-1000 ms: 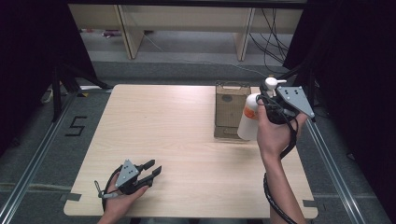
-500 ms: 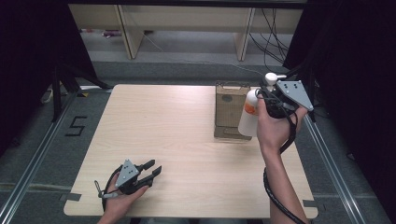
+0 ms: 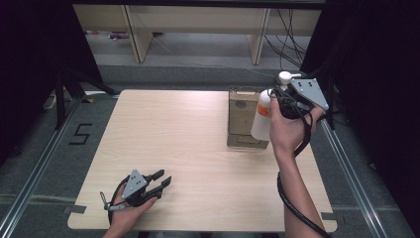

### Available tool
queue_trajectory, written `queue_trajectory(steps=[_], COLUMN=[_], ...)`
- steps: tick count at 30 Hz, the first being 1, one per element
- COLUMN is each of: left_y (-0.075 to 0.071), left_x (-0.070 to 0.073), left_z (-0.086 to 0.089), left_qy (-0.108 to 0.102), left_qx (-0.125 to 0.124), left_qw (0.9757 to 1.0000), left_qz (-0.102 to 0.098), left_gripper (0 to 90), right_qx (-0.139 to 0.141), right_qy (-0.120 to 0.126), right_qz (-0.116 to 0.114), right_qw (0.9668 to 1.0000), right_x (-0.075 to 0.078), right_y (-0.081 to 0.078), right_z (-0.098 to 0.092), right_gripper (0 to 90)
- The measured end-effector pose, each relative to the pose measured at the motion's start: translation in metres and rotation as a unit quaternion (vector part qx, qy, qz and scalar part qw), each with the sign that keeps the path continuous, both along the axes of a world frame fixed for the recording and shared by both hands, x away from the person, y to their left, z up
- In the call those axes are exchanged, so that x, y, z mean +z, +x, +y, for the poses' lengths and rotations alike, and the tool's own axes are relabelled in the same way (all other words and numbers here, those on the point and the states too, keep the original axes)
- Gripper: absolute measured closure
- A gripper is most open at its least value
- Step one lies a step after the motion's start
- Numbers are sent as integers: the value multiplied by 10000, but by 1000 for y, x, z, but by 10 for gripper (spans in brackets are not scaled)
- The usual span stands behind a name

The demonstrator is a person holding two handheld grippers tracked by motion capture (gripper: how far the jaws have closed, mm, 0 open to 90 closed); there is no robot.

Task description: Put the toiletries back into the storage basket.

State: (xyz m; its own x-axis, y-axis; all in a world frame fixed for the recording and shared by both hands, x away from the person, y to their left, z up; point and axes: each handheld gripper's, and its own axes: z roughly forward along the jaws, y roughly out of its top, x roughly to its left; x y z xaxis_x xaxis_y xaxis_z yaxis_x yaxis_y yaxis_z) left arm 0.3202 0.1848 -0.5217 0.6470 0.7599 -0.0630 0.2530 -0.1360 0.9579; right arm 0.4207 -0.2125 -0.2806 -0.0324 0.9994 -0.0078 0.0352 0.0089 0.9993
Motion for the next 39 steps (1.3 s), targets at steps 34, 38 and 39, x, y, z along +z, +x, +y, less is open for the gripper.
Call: queue_trajectory(steps=[34,38,39], left_y=[0,0,0], left_x=[0,0,0], left_z=[0,0,0], left_qy=[-4,-9,-9], left_qx=[-16,-19,-22], left_qw=[10000,10000,10000], left_qz=[-2,-3,-6], left_gripper=[594,594,594], right_qx=[-9,7,-20], right_qy=[-8,-69,-38], right_qz=[171,175,195], right_qw=[9999,9998,9998], right_x=[-4,-7,-8], right_y=[32,36,36], right_z=[12,12,13], right_gripper=[603,603,603])
